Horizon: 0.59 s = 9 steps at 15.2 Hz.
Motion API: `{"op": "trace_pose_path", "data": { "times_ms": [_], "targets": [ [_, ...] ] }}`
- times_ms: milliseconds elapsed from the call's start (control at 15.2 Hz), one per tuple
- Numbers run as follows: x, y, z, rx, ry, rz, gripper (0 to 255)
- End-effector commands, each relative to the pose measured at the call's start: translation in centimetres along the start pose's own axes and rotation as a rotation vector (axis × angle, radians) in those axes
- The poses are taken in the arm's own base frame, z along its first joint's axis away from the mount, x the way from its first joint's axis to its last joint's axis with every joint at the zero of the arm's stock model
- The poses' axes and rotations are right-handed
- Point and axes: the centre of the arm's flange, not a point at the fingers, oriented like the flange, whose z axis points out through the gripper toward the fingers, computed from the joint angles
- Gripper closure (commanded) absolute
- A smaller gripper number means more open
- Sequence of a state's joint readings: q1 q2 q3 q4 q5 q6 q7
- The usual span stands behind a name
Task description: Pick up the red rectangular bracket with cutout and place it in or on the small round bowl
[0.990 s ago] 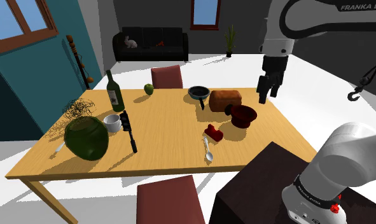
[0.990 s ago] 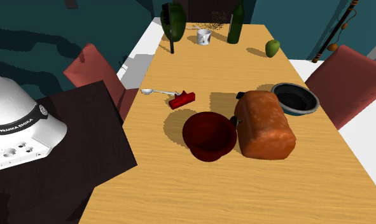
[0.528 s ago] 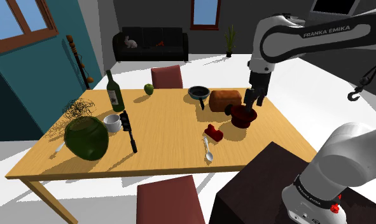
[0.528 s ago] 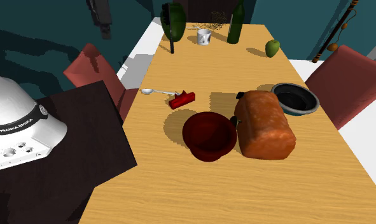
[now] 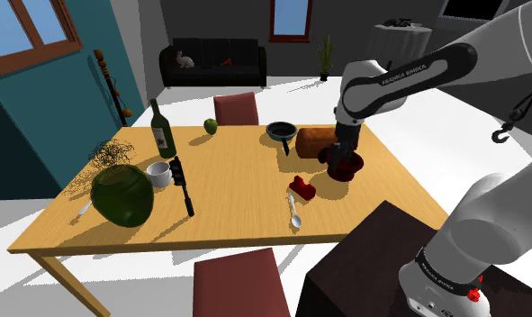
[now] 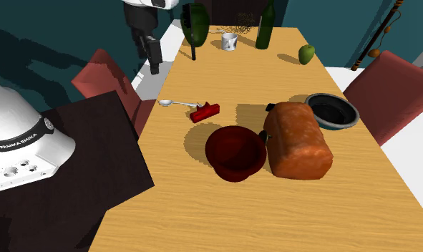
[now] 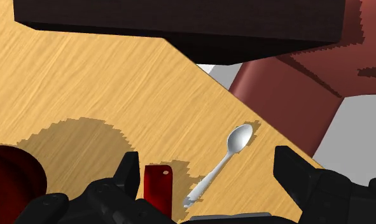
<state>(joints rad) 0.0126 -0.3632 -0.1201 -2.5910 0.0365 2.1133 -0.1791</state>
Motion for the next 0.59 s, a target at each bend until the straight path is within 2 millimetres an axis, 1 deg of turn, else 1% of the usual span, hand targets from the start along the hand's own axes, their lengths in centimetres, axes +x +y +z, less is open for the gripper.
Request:
{"op": "trace_pose_path", "data": {
  "times_ms": [0,528],
  "targets": [
    [1.4,0.6,1.8,0.001,0.013,-0.006,0],
    [7.7,3.2,9.4,0.009,0.055,-0.028,0]
  ]
}}
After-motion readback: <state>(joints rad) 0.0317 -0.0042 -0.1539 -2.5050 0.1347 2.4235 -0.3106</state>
